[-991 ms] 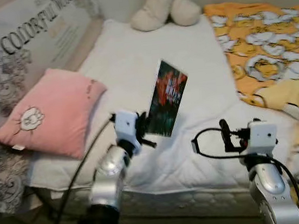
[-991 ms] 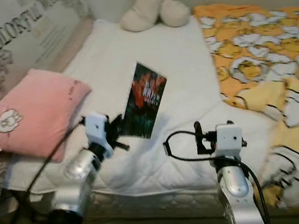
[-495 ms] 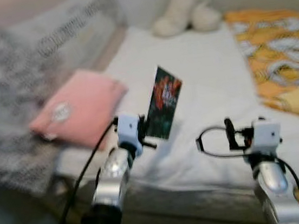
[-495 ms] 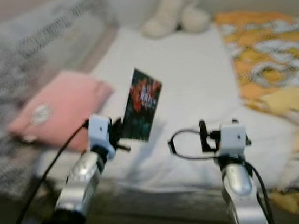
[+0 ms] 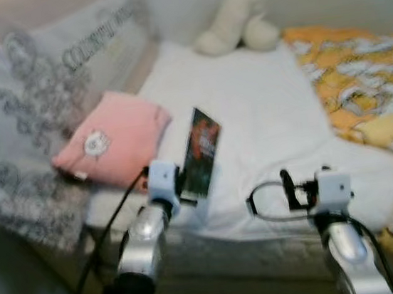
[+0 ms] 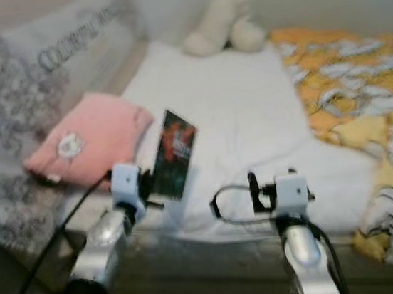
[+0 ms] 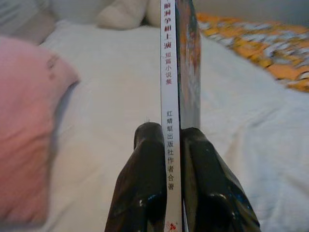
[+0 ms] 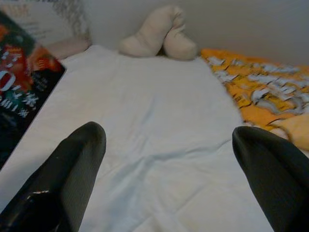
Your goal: Clean up the room
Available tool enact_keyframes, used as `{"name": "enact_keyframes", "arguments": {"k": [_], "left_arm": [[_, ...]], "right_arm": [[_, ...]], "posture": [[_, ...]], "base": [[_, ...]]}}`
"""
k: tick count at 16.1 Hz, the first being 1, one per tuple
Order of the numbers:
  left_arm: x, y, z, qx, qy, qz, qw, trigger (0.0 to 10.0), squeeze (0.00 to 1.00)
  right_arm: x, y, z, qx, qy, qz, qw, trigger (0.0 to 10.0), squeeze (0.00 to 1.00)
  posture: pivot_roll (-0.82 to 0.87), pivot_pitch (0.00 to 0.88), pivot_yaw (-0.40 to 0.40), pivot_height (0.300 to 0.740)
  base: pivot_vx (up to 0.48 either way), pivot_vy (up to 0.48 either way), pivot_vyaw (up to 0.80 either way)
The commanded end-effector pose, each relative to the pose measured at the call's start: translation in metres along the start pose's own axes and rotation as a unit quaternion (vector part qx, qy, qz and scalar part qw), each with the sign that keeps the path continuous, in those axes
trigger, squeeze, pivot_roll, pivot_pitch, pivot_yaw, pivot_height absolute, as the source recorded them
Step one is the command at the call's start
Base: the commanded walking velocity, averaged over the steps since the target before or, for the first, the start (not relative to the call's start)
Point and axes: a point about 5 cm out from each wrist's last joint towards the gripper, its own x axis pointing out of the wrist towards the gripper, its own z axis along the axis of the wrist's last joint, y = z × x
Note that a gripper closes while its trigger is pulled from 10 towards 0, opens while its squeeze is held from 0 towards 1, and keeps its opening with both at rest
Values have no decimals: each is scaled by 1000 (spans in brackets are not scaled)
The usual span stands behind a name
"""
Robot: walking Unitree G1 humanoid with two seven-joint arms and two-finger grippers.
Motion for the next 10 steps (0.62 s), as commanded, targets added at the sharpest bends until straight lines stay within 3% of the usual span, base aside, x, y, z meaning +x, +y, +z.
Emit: {"name": "enact_keyframes", "arguments": {"k": [1, 10], "left_arm": [[5, 3, 17, 22, -36, -5, 999, 10000, 0], [10, 7, 16, 42, -30, 12, 999, 10000, 0]], "right_arm": [[6, 7, 6, -5, -12, 13, 1000, 10000, 0], [4, 5, 3, -7, -10, 7, 1000, 10000, 0]], "posture": [[81, 0, 8, 740], [72, 0, 14, 740]], "base": [[480, 0, 0], [480, 0, 0]]}}
